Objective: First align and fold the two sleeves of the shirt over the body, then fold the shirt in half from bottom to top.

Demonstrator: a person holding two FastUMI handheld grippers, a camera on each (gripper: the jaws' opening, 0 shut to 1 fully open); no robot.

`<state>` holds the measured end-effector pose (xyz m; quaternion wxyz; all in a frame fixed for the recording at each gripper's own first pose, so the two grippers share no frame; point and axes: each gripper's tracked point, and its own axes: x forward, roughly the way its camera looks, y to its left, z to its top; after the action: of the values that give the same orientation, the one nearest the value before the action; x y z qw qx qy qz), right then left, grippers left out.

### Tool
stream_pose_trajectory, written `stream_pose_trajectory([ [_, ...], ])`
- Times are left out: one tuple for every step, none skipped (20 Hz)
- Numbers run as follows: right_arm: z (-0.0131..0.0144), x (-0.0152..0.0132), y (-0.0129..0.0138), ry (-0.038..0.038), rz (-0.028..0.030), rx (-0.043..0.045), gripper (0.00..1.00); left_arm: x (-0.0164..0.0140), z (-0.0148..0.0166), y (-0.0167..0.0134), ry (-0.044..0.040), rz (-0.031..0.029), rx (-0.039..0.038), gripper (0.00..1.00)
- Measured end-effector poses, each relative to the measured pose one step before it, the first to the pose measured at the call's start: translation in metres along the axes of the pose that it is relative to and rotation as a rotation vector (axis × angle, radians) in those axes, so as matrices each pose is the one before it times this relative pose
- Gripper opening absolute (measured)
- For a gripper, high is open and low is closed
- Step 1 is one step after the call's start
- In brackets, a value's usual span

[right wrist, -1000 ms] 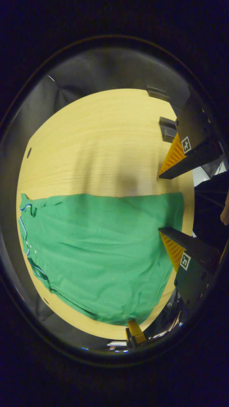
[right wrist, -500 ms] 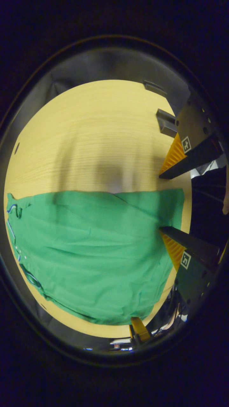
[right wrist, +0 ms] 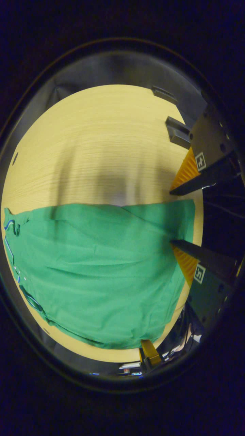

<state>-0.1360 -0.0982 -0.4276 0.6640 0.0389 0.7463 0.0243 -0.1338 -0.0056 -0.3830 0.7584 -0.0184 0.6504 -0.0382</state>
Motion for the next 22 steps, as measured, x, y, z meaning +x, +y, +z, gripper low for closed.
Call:
stream_pose_trajectory([
  [-0.00125,0.00051,0.0001,-0.00136,0.00306,0.00185,0.6,0.00144,0.00153,-0.00209,-0.01337,-0.0011,0.02451,0.92],
  [0.00137,-0.0005,0.00105,-0.01006,0.00969,0.00387,0.53,0.00025,0.00009,-0.0018,-0.01053,-0.00244,0.02496,0.85],
  [0.00207,-0.00006,0.00304,-0.01071,0.0196,0.00133,0.36,-0.0009,-0.00105,0.00033,-0.00794,-0.00293,0.01345,0.84],
  [-0.00092,0.00177,0.00219,0.00375,0.01262,-0.00301,0.19,0.00066,0.00011,-0.0015,-0.00456,-0.00176,0.00543,0.69],
  [0.00068,-0.00135,-0.00061,-0.00731,0.00295,-0.01047,0.04,0.00023,0.00271,-0.00136,-0.00209,-0.00334,0.00003,0.64],
  [0.00022,0.00043,-0.00044,0.00288,0.00127,-0.01518,0.04,0.00048,0.00328,-0.0012,-0.00895,-0.0035,-0.00626,0.53],
  [0.00024,-0.00066,0.00085,-0.00721,0.00755,-0.0039,0.04,-0.00044,0.00203,-0.00073,-0.01057,-0.00588,-0.01433,0.47],
  [0.00017,0.00137,0.00058,-0.00065,-0.00241,0.01345,0.04,0.00049,0.00266,-0.00177,-0.01076,-0.01237,-0.00961,0.33],
  [0.00098,-0.00105,0.00121,-0.01089,0.00996,0.00168,0.0,-0.00065,0.00144,-0.00319,-0.00903,-0.01748,-0.01074,0.26],
  [0.00044,0.00116,0.00019,-0.00347,0.00622,-0.00233,0.0,-0.00176,-0.00085,0.00033,-0.00529,-0.00711,-0.01282,0.08],
  [-0.0016,-0.00172,0.00144,-0.00155,0.01533,0.00792,0.0,0.00084,0.00004,0.00036,-0.00539,-0.00708,-0.00644,0.05],
  [-0.00183,-0.00094,0.00186,0.00401,0.01874,0.01014,0.0,-0.00235,-0.00206,0.00015,-0.00617,-0.00545,-0.00436,0.03],
  [-0.00021,-0.00427,-0.00101,-0.00542,0.00749,0.01027,0.0,-0.00218,0.00038,-0.00178,-0.01044,-0.00433,-0.00691,0.03],
  [0.00187,-0.00566,-0.00068,-0.0114,0.01197,0.00718,0.0,-0.00489,0.00193,-0.00052,-0.01496,0.00152,-0.0022,0.03],
  [0.00199,-0.00745,0.00132,-0.01098,0.01727,0.00485,0.0,-0.00714,0.00126,-0.00091,-0.01415,-0.00029,0.00166,0.03],
  [0.00242,-0.00846,-0.00021,-0.01317,0.01072,0.00555,0.0,-0.00757,0.00339,-0.00239,-0.01044,-0.00296,0.00688,0.03],
  [0.00322,-0.00874,0.00146,-0.01241,0.0121,0.004,0.0,-0.00516,0.00682,-0.00319,-0.01354,-0.00234,0.01384,0.03],
  [0.00491,-0.00924,0.00192,-0.01301,0.01083,0.0005,0.0,-0.00754,0.00561,-0.00059,-0.01785,0.00601,0.02042,0.03],
  [0.00448,-0.00884,0.00096,-0.01418,0.00548,-0.00375,0.0,-0.00533,0.00915,-0.00088,-0.01702,0.00437,0.01931,0.03],
  [0.00727,-0.00952,0.00138,-0.01407,0.00463,-0.00554,0.0,-0.00555,0.01003,-0.00124,-0.01637,0.00112,0.01092,0.03],
  [0.00856,-0.00831,0.00189,-0.01624,0.00351,-0.00495,0.0,-0.00513,0.01043,-0.00261,-0.02006,-0.00334,0.00267,0.03],
  [0.01038,-0.00817,0.00126,-0.01821,0.00264,-0.00361,0.0,-0.00472,0.01267,-0.00198,-0.02526,-0.00303,-0.0002,0.03],
])
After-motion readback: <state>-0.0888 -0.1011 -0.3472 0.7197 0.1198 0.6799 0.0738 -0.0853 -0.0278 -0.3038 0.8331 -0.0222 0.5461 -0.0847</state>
